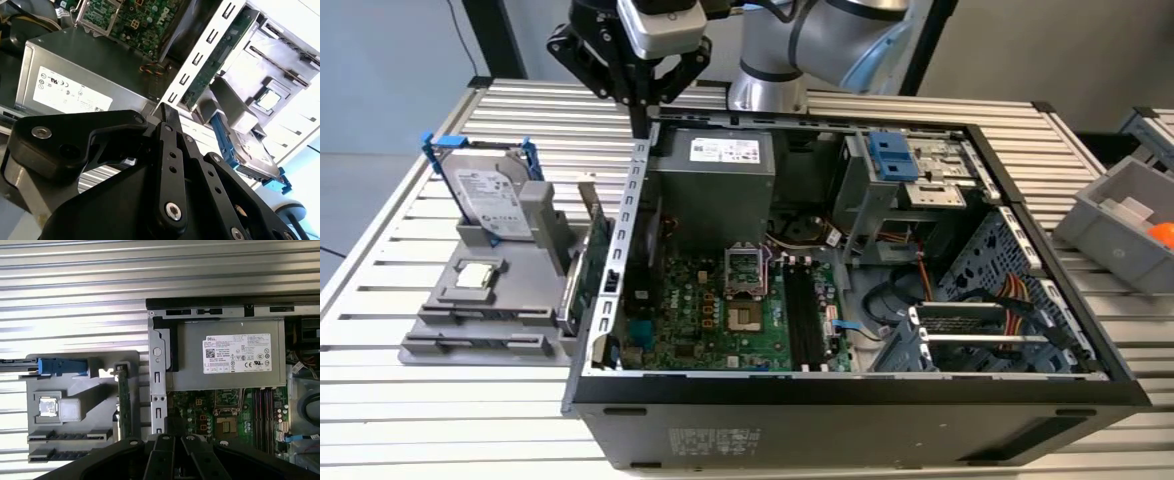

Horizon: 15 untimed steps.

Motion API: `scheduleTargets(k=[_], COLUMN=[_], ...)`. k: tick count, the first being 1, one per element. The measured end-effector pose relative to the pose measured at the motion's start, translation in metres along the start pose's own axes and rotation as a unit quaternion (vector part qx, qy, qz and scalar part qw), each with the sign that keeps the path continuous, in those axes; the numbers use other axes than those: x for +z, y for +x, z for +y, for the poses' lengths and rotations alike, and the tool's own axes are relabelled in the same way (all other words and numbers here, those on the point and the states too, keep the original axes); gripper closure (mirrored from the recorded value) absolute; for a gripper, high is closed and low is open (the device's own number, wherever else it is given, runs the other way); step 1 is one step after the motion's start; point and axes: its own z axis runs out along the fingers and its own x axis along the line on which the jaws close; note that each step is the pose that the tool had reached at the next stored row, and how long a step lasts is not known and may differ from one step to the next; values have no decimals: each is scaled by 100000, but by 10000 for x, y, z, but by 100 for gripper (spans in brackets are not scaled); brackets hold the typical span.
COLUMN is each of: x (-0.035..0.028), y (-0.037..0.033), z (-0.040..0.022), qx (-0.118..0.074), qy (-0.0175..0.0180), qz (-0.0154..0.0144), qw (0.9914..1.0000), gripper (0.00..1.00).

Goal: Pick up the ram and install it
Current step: 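Reach for the ram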

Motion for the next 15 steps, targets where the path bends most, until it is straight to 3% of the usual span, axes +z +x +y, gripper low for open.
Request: scheduleTargets(k=[6,15], x=[0,1], y=[50,139], z=[-3,-9], qx=[-2346,-3340], qy=[-2,-10], qz=[111,154], qw=[99972,99944], gripper=[100,100])
